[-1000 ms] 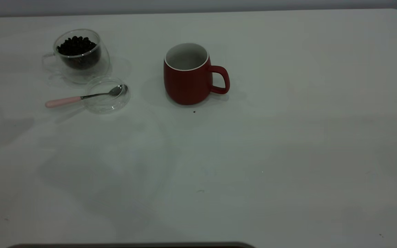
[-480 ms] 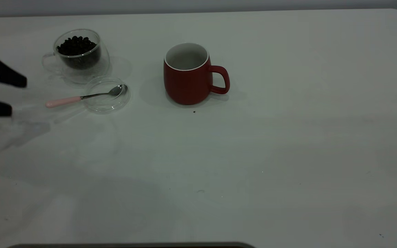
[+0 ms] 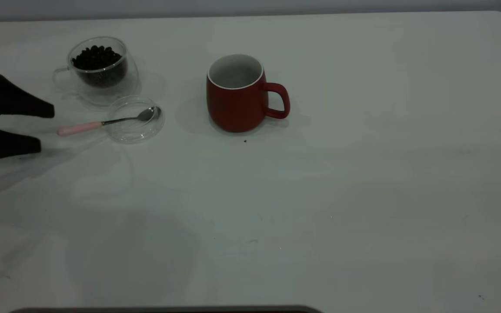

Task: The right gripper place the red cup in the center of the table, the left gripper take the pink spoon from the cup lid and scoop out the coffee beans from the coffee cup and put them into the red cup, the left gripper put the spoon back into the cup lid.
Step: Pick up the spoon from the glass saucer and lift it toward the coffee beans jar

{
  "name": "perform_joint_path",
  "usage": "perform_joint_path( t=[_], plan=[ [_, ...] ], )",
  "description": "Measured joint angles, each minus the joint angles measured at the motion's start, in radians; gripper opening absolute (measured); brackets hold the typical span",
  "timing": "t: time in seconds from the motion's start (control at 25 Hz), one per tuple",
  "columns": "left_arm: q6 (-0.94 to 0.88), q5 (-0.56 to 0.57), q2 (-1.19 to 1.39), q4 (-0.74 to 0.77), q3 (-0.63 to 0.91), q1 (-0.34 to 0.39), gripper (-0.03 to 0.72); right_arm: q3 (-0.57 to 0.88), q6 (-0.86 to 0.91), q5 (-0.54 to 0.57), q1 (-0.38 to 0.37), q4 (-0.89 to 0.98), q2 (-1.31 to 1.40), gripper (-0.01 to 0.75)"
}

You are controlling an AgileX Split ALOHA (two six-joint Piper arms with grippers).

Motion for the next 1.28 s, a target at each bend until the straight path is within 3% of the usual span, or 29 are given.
perform_joint_path(
  t=[0.72,1.28],
  plan=[
    [0.126,0.049,0.084,-0.241,-0.001,-0.093,0.667,0.000,0.000,0.000,0.000,0.000,0.000,0.590],
    [0.132,0.094,0.087,-0.256,-0.001,-0.101,0.333,0.000,0.000,0.000,0.000,0.000,0.000,0.590]
  ],
)
